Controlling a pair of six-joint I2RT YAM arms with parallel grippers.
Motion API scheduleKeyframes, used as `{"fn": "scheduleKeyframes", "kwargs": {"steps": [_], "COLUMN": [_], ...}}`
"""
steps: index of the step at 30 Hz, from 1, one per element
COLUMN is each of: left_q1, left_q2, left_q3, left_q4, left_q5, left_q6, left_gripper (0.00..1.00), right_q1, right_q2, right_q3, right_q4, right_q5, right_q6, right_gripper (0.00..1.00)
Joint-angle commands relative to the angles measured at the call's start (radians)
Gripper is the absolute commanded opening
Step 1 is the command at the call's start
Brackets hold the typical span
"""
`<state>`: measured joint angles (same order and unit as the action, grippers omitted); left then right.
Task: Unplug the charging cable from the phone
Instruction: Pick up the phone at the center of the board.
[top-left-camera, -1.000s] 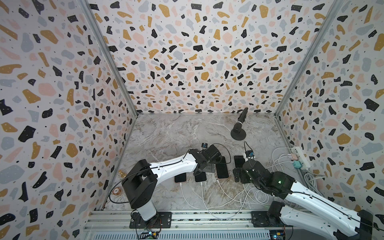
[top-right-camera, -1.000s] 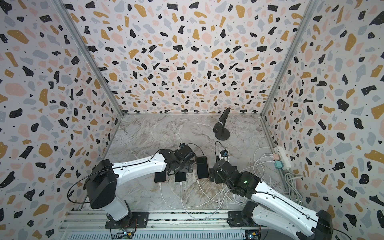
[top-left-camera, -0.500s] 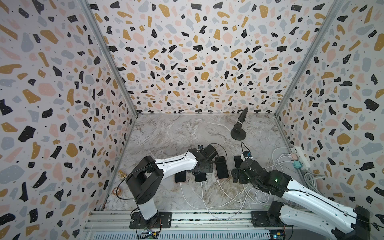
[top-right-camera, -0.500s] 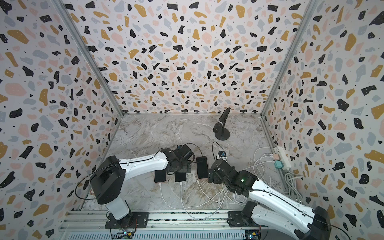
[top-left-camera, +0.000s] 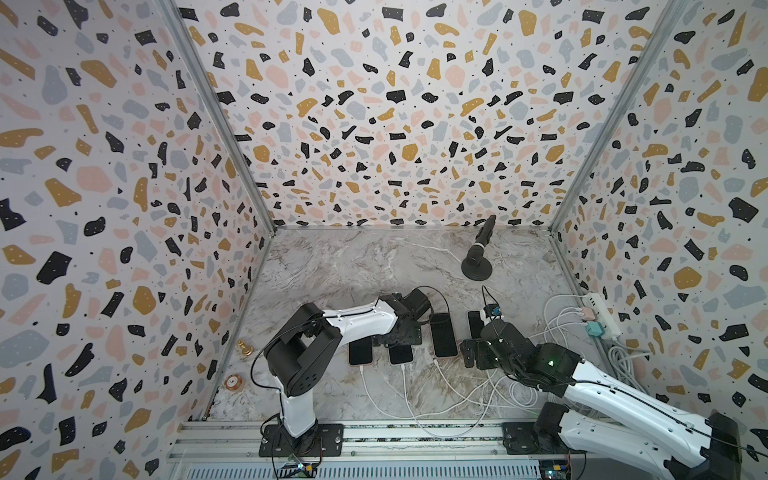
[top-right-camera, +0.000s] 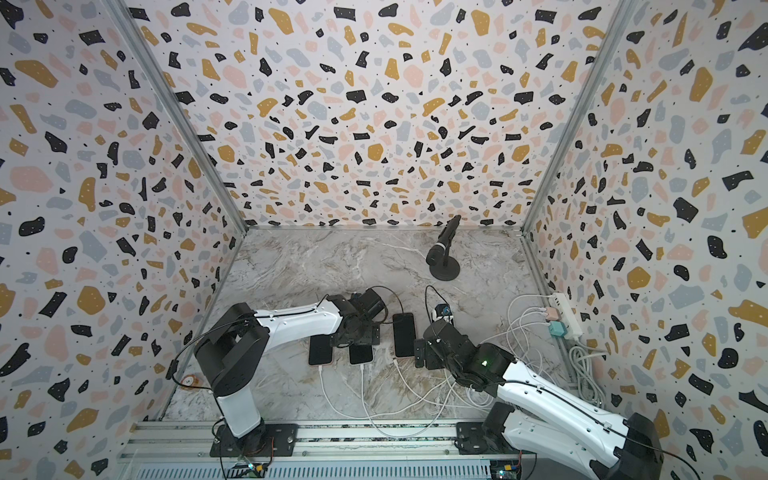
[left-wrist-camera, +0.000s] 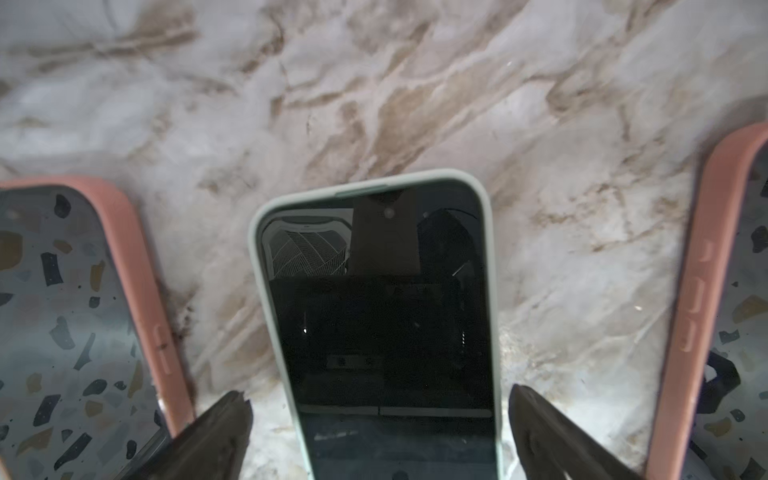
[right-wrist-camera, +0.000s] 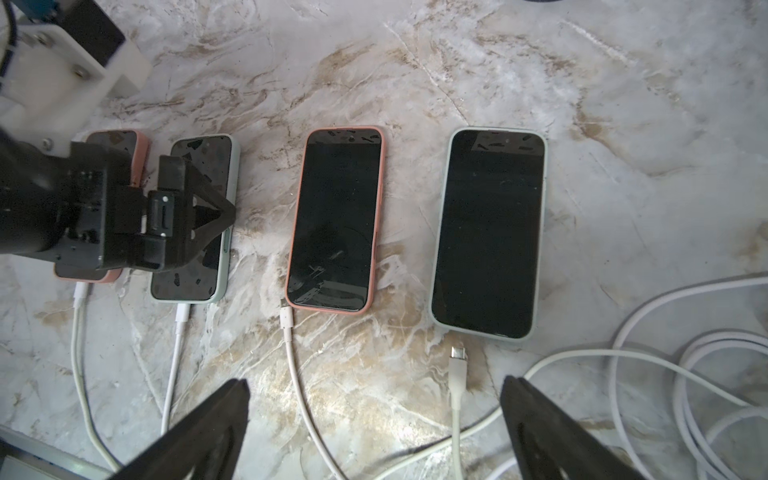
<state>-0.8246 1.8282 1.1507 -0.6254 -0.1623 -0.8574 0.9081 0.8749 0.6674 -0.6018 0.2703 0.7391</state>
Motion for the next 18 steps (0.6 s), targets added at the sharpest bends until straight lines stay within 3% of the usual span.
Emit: {"fn": "scheduleKeyframes", "kwargs": {"steps": [1,7,18], "left_q1": [0.007,0.007,0.007], "left_q2": [0.019,0.043,0.055], "left_q3": [0.012,0.010,0.014], "left_q4": [0.003,0.022,0.055], "left_q5": [0.023,0.054,0.110], "left_q6": [-0.006,-0.001,0.011], "left_gripper": [0.99,0.93,0.72], "right_q1": [0.002,0.001,0.010], "right_q2": [-0.019,-0.028,-0.055], "right_q3": [-0.012,-0.031,-0.076], "right_q4": [0.017,0.032,0.068], "right_q5": [-0.008,-0.025,-0.066], "right_q6": [0.015,0.016,0.000], "right_gripper": [1.00,1.00,1.00]}}
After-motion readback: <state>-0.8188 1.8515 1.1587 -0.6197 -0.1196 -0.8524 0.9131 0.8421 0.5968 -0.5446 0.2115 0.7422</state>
